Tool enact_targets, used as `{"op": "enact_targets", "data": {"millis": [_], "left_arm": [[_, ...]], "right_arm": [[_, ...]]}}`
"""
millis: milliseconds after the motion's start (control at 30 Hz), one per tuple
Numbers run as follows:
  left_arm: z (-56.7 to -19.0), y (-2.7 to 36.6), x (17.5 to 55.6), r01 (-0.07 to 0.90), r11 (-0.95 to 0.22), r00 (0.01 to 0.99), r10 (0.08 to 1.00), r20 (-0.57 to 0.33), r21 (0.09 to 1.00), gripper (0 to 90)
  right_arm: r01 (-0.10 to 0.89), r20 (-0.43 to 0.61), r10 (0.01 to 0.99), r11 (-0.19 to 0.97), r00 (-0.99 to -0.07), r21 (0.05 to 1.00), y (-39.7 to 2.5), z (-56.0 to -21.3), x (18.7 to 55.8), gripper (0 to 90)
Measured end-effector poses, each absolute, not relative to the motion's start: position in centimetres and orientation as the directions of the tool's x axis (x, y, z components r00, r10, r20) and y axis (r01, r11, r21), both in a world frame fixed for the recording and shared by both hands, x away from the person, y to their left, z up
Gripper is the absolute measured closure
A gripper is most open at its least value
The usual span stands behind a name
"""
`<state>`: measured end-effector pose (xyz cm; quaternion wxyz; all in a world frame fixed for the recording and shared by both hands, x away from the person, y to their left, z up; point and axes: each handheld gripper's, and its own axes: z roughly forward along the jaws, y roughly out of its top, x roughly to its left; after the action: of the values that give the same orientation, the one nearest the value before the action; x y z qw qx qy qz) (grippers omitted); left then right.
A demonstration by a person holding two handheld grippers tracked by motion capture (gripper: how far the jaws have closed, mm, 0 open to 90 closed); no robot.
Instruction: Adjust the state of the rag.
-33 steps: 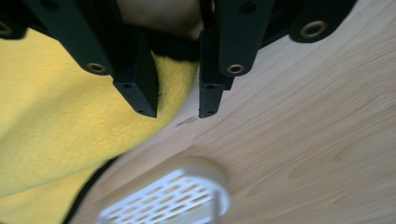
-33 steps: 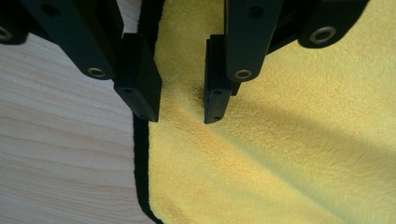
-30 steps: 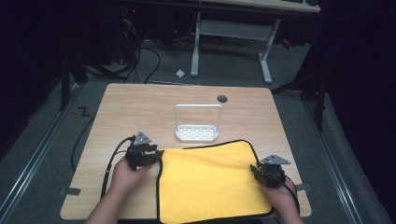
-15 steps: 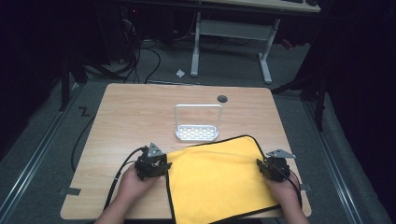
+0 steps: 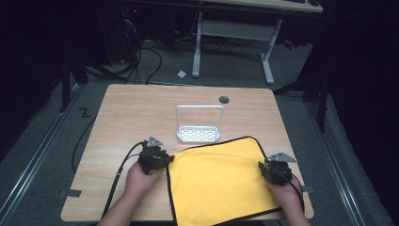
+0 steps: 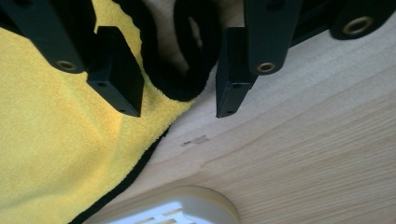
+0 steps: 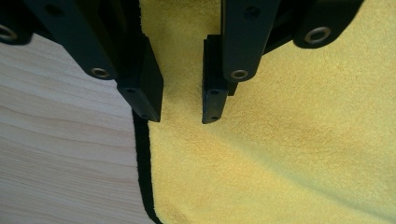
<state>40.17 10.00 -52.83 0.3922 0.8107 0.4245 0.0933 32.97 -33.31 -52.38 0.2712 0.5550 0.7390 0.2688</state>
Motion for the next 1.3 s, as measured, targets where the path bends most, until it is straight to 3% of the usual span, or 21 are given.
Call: {"op": "enact_targets", "data": {"millis": [100, 133, 200, 267, 500, 533, 833, 1300], "left_arm": [[-52.9, 9.6, 39.4, 0.586, -0.356, 0.621, 0.774, -0.122, 0.728, 52.4], [-53.0, 9.5, 39.3, 0.570, -0.375, 0.632, 0.768, -0.098, 0.731, 67.1], [-53.0, 9.6, 39.4, 0.573, -0.372, 0.635, 0.765, -0.108, 0.730, 77.7], [-52.9, 10.1, 40.7, 0.603, -0.333, 0.626, 0.761, -0.171, 0.725, 80.2], [-52.6, 10.9, 43.0, 0.596, -0.254, 0.591, 0.781, -0.203, 0.762, 81.2], [-52.5, 10.9, 43.3, 0.589, -0.250, 0.591, 0.782, -0.198, 0.769, 81.0], [-51.9, 10.6, 44.6, 0.565, -0.248, 0.598, 0.780, -0.184, 0.787, 80.3], [-52.0, 10.5, 44.5, 0.560, -0.243, 0.599, 0.779, -0.185, 0.792, 79.9]], "right_arm": [[0.671, -0.110, 0.965, 0.245, -0.239, 0.700, -33.3, -52.4, 32.9, 69.8], [0.670, -0.113, 0.965, 0.245, -0.235, 0.700, -33.1, -52.4, 32.9, 69.9], [0.661, -0.119, 0.964, 0.251, -0.239, 0.707, -32.9, -52.3, 32.8, 69.6], [0.638, -0.115, 0.958, 0.262, -0.263, 0.724, -32.2, -51.8, 32.5, 69.0], [0.525, -0.098, 0.906, 0.324, -0.412, 0.787, -26.7, -49.6, 31.0, 63.1], [0.496, -0.092, 0.879, 0.347, -0.468, 0.795, -24.3, -49.4, 30.4, 62.3], [0.418, -0.063, 0.730, 0.457, -0.680, 0.785, -14.1, -49.9, 28.5, 56.7], [0.409, 0.008, 0.592, 0.547, -0.806, 0.731, -5.5, -52.9, 28.3, 50.3]]}}
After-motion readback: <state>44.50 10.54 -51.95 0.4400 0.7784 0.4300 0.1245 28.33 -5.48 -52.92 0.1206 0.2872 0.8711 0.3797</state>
